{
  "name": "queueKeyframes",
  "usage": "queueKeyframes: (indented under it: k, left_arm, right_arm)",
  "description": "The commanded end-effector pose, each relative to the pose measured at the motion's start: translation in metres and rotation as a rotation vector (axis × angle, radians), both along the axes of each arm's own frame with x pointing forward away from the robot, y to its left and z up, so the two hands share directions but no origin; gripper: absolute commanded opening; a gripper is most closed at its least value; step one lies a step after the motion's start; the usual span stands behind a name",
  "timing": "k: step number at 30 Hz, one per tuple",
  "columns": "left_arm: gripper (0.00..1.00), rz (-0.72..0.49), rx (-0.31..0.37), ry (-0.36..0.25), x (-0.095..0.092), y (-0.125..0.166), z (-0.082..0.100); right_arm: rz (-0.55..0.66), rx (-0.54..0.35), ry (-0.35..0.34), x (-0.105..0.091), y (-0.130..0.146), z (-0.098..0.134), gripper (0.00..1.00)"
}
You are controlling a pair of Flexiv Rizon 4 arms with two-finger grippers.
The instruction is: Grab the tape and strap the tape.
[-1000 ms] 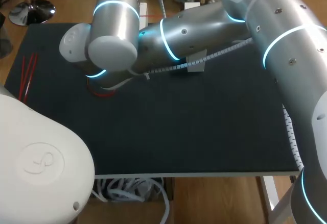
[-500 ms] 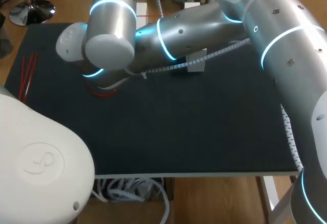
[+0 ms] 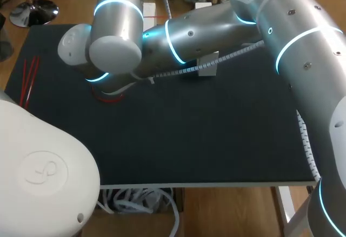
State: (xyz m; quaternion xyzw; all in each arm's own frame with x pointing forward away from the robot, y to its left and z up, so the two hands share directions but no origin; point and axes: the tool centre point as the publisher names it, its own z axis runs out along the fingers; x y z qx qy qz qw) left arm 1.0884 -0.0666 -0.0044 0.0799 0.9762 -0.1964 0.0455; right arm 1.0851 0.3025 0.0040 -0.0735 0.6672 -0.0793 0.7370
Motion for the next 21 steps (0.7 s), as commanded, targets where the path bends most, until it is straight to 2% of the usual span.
queueKeyframes:
  k: [1,21]
  left_arm:
    - [0.0,0.0,0.003,0.001,-0.0006,-0.0007,0.0007]
    - [0.0,0.0,0.003,0.001,-0.0006,-0.0007,0.0007]
  right_arm:
    - [-0.002,-0.001,0.007,-0.001,0.0008,0.0028,0.0]
    - [0.0,0.015,0.015,-0.0023,-0.0011,0.0035,0.0]
